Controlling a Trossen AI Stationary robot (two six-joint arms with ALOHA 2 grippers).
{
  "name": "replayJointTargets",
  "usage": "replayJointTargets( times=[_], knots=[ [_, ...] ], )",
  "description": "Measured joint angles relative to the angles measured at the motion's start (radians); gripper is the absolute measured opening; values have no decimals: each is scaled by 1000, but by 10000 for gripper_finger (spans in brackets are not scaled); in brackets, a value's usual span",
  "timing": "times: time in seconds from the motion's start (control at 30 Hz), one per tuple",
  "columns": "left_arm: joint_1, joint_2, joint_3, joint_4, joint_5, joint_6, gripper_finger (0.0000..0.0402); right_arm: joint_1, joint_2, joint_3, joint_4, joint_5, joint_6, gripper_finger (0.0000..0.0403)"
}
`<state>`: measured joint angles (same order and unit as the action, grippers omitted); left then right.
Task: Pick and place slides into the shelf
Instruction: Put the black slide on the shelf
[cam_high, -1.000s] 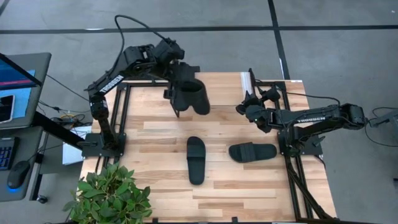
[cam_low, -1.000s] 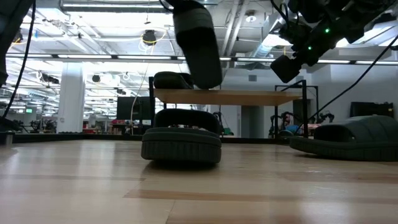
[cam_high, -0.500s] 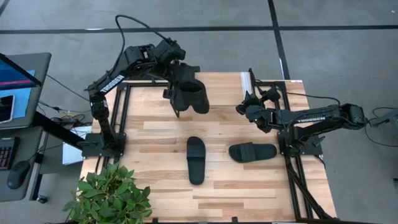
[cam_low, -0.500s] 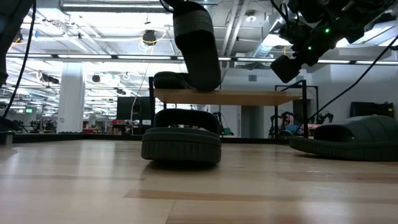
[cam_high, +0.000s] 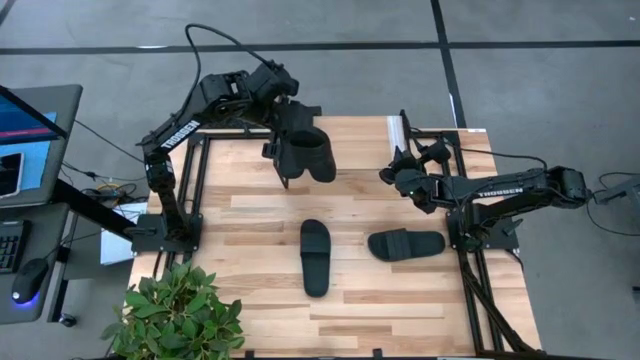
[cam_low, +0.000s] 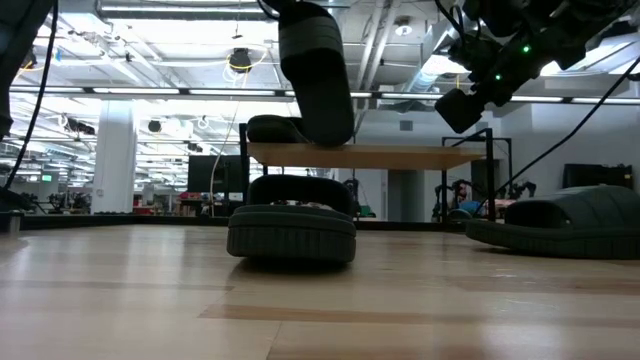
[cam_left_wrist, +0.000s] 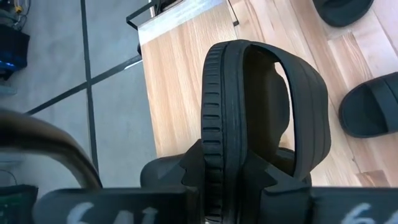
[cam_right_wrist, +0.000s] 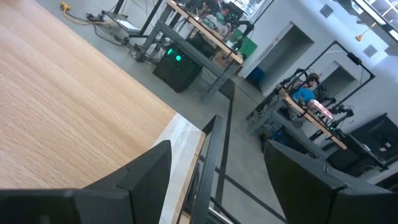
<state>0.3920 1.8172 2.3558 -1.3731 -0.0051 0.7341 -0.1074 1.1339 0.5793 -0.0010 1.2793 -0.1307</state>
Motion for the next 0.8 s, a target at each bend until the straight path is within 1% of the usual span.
replayJointTargets(
  times=[0.3,0.43,0.53,0.63,0.8],
  knots=[
    [0,2,0,27,-1,11,30,0,0,0,1,0,0,249],
    [7,28,-2,20,-8,14,30,0,0,0,1,0,1,249],
    [11,57,-1,25,-35,14,30,0,0,0,1,0,1,249],
    [13,81,0,38,-83,28,30,0,0,0,1,0,1,249],
    [29,84,0,56,-89,40,30,0,0,0,1,0,1,249]
  ],
)
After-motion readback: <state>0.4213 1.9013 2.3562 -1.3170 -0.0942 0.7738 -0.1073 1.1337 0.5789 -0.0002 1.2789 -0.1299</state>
